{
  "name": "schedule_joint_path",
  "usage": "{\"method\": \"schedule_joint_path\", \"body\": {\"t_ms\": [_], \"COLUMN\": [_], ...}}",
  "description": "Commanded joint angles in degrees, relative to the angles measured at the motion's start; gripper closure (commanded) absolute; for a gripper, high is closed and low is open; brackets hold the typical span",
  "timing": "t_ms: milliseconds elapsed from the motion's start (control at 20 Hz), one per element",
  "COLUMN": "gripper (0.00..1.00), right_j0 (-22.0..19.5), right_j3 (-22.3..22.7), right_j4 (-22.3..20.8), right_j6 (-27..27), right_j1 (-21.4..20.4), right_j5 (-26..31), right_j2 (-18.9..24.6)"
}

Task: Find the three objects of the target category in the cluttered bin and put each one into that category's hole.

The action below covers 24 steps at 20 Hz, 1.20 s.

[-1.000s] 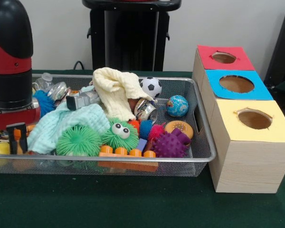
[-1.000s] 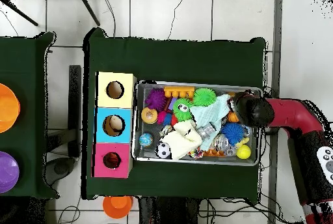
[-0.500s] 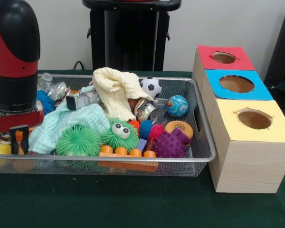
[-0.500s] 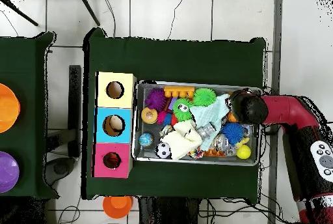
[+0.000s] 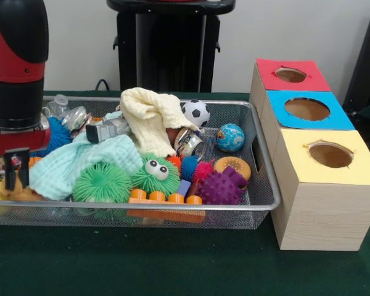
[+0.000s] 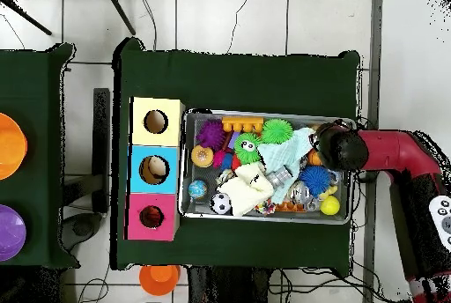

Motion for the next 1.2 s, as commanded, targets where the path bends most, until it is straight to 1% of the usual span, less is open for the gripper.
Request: {"method": "schedule_joint_path", "body": {"t_ms": [50, 250, 400, 650, 700, 900, 1200], "gripper": [1.0, 1.0, 1.0, 1.0, 1.0, 1.0, 1.0], "right_j0": [-2.8, -6.0, -8.1, -9.7, -9.7, -9.3, -7.3], "right_j3": [10.1, 14.5, 17.8, 20.8, 20.8, 21.3, 20.8], "right_j4": [3.0, 6.0, 8.4, 11.1, 11.0, 9.9, 7.5], "right_j6": [-8.3, -10.5, -10.6, -7.9, -7.7, -7.2, -2.3], "right_j1": [-6.3, -8.8, -10.9, -11.8, -11.7, -13.6, -14.6], "right_j5": [2.8, 3.0, 2.6, 1.6, 1.3, 0.1, -5.2], "right_j2": [0.8, 3.5, 5.7, 8.1, 8.2, 8.2, 7.0]}}
